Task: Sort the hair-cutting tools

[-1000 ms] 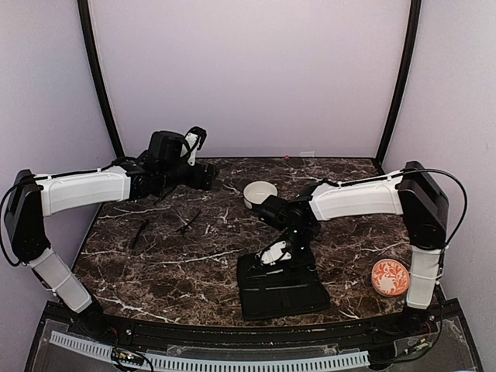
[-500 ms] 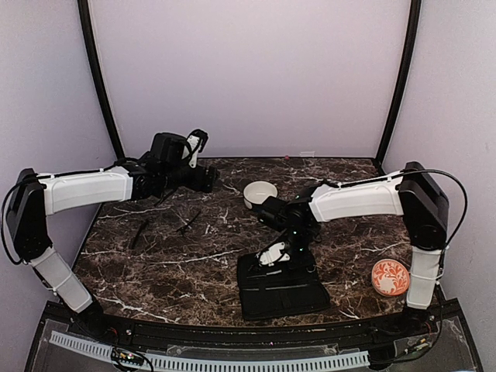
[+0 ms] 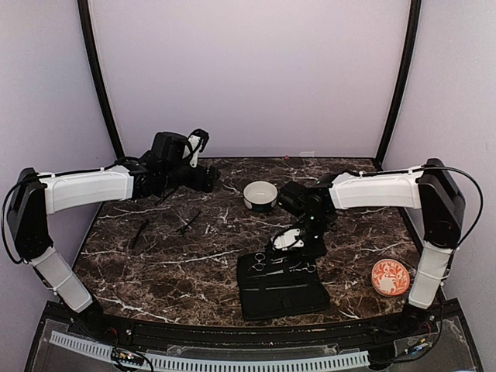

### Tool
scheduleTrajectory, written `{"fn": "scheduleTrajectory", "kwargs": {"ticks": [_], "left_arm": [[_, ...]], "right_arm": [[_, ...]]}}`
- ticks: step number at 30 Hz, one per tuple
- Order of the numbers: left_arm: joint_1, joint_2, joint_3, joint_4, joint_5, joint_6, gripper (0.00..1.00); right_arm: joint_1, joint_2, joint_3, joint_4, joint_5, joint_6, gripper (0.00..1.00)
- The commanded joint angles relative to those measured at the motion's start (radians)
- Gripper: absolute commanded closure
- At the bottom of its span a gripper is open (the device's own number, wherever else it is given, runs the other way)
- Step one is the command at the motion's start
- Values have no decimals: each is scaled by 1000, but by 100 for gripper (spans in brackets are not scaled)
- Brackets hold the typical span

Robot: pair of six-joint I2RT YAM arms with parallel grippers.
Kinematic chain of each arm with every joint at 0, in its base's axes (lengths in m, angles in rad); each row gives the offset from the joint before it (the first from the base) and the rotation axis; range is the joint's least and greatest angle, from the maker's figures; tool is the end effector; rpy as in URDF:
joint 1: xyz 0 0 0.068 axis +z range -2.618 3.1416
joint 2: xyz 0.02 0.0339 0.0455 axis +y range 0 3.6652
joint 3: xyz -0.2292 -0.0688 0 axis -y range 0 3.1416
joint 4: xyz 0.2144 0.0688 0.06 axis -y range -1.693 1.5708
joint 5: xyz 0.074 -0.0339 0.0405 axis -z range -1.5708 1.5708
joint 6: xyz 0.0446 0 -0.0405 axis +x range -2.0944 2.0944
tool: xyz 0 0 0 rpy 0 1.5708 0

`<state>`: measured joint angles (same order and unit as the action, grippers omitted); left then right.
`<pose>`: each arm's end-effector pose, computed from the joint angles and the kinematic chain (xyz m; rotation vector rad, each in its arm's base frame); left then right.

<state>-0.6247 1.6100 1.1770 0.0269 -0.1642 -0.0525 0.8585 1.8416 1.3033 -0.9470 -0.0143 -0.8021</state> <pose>0.2940 -0.2030 0.2604 0.4556 1.9286 -0.2793 0.1997 0.2322 0.1578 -2.2567 2.0613 0.0255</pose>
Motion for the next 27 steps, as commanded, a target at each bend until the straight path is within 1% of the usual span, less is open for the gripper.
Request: {"fn": "scheduleTrajectory", "kwargs": {"ticks": [1, 3, 8, 12, 17, 27], "left_arm": [[3, -1, 26, -12, 10, -3, 9], [3, -1, 26, -13, 11, -3, 9], [3, -5, 27, -15, 12, -3, 9], [3, -5, 29, -14, 14, -3, 9], [3, -5, 29, -15, 12, -1, 9], [3, 2, 28, -16, 12, 0, 9]], "right_arm": [[1, -15, -27, -14, 7, 1, 79], [-2, -10, -40, -6, 21, -4, 79], [-10, -3, -70, 15, 47, -20, 75], [-12, 9, -77, 20, 51, -24, 75], [-3, 30, -70, 22, 20, -22, 76], [59, 86, -7, 50, -33, 6, 76]]}}
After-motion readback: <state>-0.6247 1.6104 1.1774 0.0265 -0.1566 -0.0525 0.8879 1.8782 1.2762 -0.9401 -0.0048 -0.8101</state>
